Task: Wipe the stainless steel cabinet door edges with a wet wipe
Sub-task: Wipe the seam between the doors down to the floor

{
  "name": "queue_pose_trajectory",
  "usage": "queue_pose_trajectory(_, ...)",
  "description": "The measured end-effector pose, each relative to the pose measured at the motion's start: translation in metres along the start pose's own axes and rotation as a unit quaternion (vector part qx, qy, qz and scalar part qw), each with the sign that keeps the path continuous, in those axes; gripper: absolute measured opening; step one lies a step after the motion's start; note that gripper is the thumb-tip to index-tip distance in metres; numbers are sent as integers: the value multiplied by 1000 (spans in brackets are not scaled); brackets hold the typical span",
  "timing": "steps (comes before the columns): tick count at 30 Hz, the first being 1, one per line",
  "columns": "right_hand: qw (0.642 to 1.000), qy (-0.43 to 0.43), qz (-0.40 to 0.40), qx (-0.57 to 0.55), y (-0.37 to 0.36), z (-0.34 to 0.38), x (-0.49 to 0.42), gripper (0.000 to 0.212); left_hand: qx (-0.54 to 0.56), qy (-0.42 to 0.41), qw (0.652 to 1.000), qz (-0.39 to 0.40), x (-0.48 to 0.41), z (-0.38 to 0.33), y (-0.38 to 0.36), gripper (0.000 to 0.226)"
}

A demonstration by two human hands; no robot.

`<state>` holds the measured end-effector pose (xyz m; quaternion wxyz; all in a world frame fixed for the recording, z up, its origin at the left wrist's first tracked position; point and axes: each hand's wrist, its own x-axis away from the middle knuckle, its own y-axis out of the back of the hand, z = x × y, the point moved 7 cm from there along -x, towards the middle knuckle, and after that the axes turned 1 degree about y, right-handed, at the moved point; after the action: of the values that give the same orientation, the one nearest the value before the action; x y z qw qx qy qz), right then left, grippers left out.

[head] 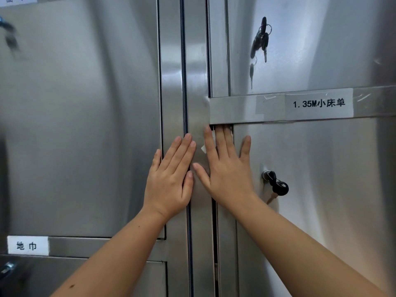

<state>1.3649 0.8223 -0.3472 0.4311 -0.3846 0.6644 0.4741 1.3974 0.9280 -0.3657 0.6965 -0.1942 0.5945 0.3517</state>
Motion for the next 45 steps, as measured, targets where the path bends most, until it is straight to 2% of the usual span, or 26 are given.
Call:
queue_pose_trajectory(10,999,23,-36,4,-8,4,26,69,-9,-5,1000,0,1,1,-1,55)
queue_pose_trajectory(23,1000,17,7,19,-19,11,61,67,-78,9,997,6,34,-8,-10,54)
queue_pose_trajectory(38,1000,21,-4,-2,-34,22,111,67,-68,22,997,22,115,-21,-27,51)
queue_pose_trajectory(45,998,33,-6,44,-45,29,150,67,-38,61,997,13,137,-30,-30,52)
